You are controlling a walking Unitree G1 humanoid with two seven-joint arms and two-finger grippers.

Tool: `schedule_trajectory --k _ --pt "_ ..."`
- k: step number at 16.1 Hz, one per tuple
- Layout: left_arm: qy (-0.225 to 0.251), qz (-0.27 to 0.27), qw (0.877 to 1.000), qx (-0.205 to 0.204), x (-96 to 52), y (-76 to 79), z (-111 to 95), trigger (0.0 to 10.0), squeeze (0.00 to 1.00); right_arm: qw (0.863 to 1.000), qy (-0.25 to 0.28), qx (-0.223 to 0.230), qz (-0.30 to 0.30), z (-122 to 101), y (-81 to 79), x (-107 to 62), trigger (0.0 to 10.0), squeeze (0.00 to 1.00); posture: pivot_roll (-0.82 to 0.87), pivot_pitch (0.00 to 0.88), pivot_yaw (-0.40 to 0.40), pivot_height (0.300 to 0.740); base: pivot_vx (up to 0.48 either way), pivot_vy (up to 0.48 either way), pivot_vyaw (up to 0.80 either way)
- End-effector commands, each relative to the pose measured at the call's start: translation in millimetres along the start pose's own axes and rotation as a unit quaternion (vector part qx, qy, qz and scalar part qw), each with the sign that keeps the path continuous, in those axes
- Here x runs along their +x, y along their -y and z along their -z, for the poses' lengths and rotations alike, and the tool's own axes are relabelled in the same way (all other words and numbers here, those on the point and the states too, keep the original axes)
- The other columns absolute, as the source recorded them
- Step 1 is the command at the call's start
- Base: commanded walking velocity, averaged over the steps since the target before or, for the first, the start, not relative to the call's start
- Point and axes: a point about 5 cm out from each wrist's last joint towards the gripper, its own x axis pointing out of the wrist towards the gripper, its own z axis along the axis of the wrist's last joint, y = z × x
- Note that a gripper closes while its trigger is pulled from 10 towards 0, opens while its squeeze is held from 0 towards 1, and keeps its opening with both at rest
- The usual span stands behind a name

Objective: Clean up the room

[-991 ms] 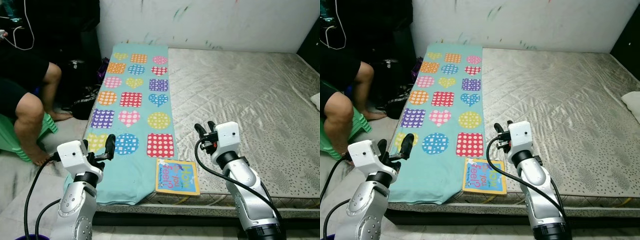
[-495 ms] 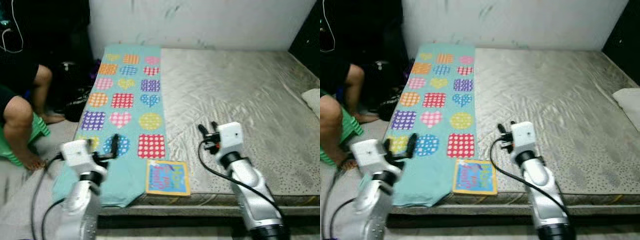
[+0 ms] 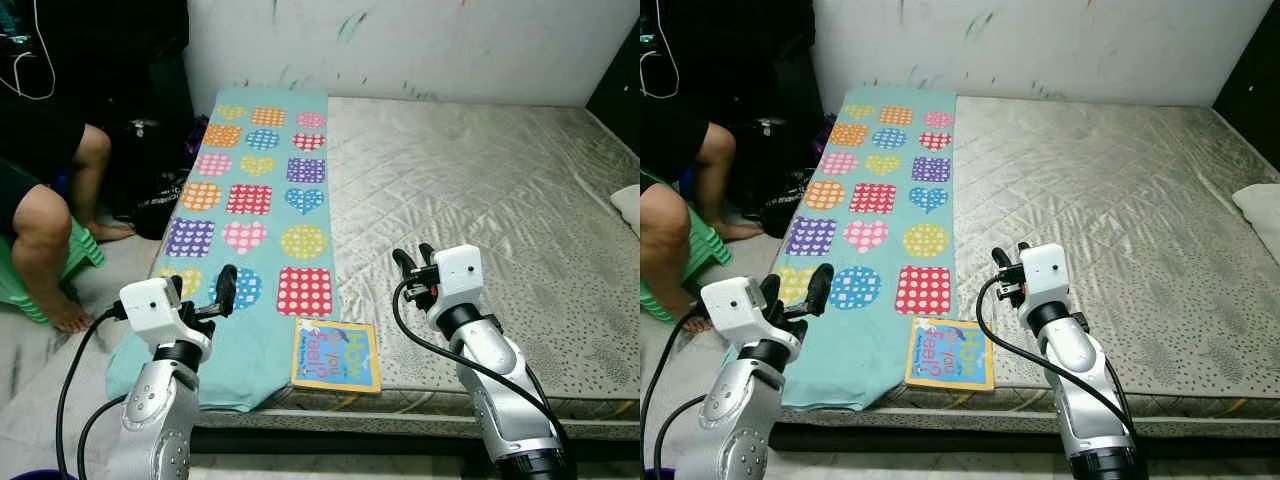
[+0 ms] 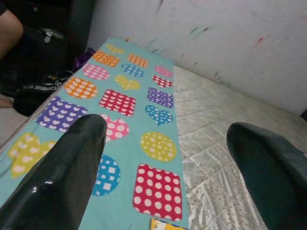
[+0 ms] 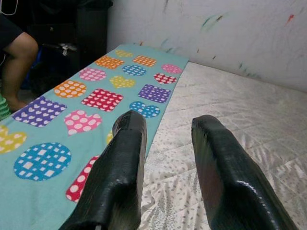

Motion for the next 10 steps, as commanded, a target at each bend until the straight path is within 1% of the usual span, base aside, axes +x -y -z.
schedule_trajectory --k 1,10 --pt "0.007 0.012 1.000 -0.004 -1.0 3.2 -2.1 10.0 0.00 1.000 0.002 -0.003 -0.002 -1.5 0.1 -0.4 10.0 0.00 -0.14 0.029 -0.035 0.740 0.000 0.000 0.00" --pt "0.006 0.017 1.000 0.000 -2.1 3.8 -2.6 10.0 0.00 1.000 0.002 0.003 -0.001 -0.8 -0.2 0.9 10.0 0.00 -0.14 0.028 -0.036 0.740 0.345 0.000 0.00"
